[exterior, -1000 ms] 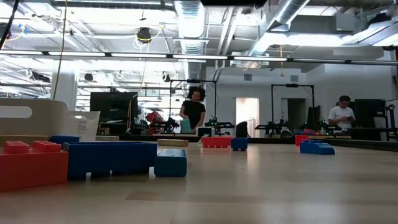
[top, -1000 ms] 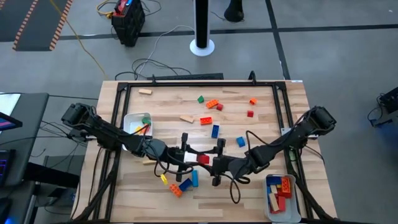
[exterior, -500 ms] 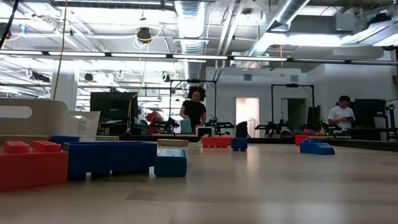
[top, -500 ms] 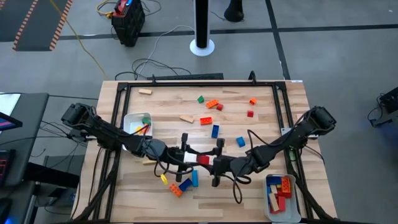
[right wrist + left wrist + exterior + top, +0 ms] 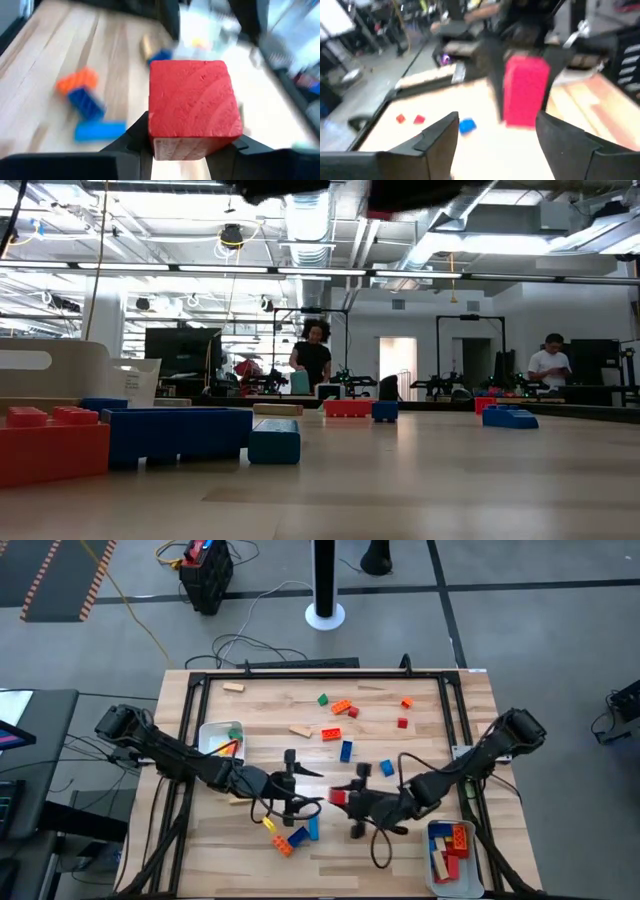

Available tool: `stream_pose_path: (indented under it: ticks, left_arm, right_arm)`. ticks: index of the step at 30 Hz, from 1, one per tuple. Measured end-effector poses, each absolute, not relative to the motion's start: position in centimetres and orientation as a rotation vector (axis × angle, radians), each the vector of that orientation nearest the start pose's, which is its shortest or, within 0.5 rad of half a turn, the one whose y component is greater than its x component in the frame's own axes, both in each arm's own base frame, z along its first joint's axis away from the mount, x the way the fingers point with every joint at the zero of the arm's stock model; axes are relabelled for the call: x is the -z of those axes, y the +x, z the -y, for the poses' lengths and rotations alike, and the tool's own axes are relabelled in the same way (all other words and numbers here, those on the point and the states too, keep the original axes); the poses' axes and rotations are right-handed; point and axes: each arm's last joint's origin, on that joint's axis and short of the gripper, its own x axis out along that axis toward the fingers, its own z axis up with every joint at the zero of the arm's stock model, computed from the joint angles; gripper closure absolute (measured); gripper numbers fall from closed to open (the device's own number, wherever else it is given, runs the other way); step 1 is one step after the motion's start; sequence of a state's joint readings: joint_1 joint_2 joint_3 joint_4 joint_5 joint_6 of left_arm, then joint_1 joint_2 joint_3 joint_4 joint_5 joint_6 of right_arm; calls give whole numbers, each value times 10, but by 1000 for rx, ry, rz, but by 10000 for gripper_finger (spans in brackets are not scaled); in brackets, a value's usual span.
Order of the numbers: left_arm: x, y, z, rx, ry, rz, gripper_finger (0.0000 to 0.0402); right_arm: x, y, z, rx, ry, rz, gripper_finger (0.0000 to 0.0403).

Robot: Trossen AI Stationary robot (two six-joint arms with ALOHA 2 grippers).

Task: Sort blocks by size
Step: Put the red large block into the gray bin, then put the blue small game piece into the white bin

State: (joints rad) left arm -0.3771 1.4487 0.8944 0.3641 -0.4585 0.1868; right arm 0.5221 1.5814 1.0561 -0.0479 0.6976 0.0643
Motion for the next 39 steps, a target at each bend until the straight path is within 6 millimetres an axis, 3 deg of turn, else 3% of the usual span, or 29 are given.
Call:
stream_pose_path:
  ticks: [4,12,16,20,24,28,35,39]
  left_arm:
    - [-256,297,105,-85,206,-322,136]
    - [-240,290,102,-120,41,-488,135]
    - [-235,285,103,-127,24,-550,134]
    - [-232,283,104,-130,21,-578,134]
    - [-232,283,104,-131,19,-579,134]
    - [-231,283,102,-137,22,-589,134]
    - [-228,281,101,-144,37,-627,134]
    - [-227,280,100,-147,36,-637,134]
  right_arm:
    - [-254,265,-162,162,-139,-607,249]
    - [-270,168,-186,105,372,-941,249]
    - [-264,125,-201,198,504,-1093,249]
    - [-252,94,-215,338,588,-1196,249]
    - [-241,79,-227,425,657,-1232,249]
    - [-233,76,-233,487,663,-1241,243]
    - [-238,78,-226,524,703,-1292,82]
    - [-247,83,-215,545,746,-1296,57]
